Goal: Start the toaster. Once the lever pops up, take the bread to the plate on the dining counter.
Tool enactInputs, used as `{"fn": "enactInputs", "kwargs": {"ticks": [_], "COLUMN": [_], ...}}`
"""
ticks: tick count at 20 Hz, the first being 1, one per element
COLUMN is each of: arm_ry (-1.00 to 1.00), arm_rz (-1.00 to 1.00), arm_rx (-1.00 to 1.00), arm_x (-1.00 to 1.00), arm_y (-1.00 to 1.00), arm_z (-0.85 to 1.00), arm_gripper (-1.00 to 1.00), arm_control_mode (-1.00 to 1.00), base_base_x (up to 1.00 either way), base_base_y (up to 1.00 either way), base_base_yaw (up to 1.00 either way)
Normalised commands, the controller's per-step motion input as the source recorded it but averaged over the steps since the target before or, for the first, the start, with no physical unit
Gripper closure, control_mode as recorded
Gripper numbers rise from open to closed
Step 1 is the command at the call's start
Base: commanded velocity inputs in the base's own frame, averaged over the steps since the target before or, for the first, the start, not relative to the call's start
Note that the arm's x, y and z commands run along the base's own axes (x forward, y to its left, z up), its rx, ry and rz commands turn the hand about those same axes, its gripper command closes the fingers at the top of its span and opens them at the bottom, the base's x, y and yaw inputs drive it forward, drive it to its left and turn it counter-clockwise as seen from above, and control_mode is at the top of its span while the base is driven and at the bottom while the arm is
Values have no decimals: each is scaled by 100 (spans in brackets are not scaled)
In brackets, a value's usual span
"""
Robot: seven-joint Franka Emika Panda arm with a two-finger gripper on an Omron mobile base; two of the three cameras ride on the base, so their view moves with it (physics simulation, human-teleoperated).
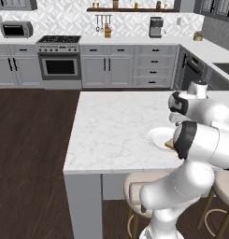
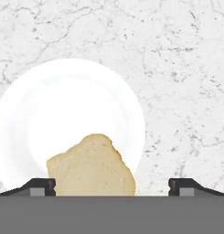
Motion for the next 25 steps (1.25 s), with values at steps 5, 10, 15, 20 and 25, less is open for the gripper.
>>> {"fn": "enactInputs", "kwargs": {"ticks": [5, 10, 15, 20, 25], "arm_ry": [24, 18, 4, 0, -6], "arm_rz": [-1, 0, 0, 0, 1], "arm_rx": [-43, -30, -9, 0, 0], "arm_x": [-39, -83, -100, -100, -71], "arm_y": [88, 99, 100, 100, 99], "arm_z": [100, 100, 81, 42, -1], "arm_gripper": [-100, -100, -100, -100, -100], "arm_control_mode": [-100, -100, -100, -100, -100], "base_base_x": [0, 0, 0, 0, 0], "base_base_y": [0, 0, 0, 0, 0], "base_base_yaw": [0, 0, 0, 0, 0]}}
